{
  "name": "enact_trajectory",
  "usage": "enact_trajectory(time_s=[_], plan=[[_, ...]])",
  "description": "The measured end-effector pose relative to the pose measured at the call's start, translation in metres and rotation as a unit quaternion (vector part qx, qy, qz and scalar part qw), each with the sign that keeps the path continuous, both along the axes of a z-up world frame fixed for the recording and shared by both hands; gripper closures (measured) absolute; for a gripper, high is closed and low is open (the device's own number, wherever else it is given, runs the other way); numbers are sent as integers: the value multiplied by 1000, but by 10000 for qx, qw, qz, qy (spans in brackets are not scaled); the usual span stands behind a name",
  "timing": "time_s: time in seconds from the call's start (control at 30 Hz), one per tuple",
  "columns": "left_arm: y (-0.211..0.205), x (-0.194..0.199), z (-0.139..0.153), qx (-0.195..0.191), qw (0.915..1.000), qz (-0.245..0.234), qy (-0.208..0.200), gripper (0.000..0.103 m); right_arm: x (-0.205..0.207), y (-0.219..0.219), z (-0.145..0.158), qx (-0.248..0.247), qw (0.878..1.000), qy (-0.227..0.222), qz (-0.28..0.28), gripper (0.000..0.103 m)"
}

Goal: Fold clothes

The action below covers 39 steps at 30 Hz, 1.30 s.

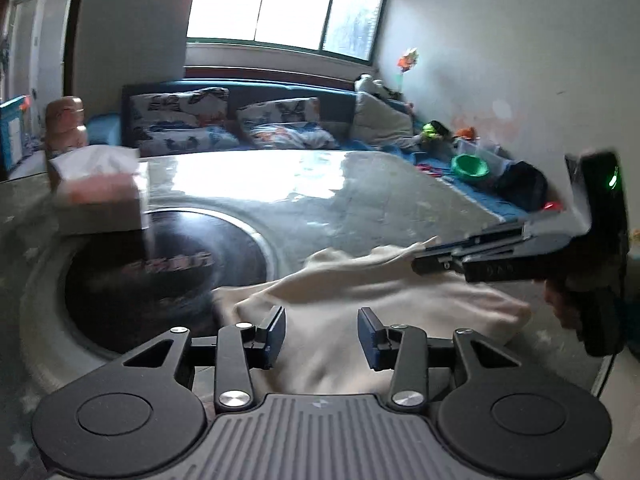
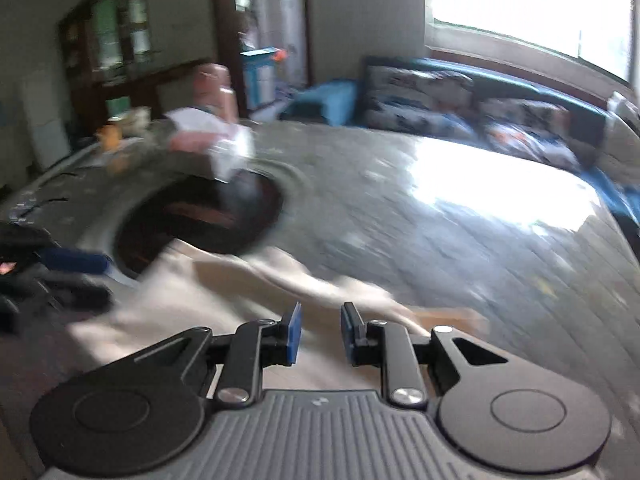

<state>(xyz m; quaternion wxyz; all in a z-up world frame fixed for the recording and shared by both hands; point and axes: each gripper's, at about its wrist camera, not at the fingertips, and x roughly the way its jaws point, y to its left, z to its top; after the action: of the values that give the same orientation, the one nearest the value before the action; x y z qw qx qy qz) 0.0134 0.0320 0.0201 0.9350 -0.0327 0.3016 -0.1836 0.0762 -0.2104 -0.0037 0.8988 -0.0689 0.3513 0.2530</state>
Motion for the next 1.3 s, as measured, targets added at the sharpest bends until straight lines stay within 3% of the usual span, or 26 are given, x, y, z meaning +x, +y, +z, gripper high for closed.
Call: enact_trajectory(time_s=[0.23, 0.4, 0.6, 0.8, 0.93, 1.07, 1.3], plan=[[-25, 30, -15, 350, 9991, -14, 246, 60, 28, -25, -23, 288, 9975, 254, -594, 82], [-32, 46, -15, 419, 9988, 30, 269, 60, 22, -19, -14, 339, 9984, -3, -456, 82], [-42, 67, -25, 531, 9972, 184, 500, 60, 30, -16, -20, 212, 9988, 125, -424, 82], [-41, 45, -17, 541, 9980, 104, 306, 58, -13, -39, 4, 142, 9998, -90, -53, 83], [-42, 28, -21, 476, 9983, -28, 333, 58, -43, -48, 1, 173, 9997, 9, 150, 83], [-39, 22, -31, 495, 9980, -39, 387, 58, -48, -53, -19, 39, 9999, 118, 32, 89], [-28, 15, -21, 280, 9990, 160, 294, 55, -40, -51, -3, 148, 9998, -63, -88, 88]])
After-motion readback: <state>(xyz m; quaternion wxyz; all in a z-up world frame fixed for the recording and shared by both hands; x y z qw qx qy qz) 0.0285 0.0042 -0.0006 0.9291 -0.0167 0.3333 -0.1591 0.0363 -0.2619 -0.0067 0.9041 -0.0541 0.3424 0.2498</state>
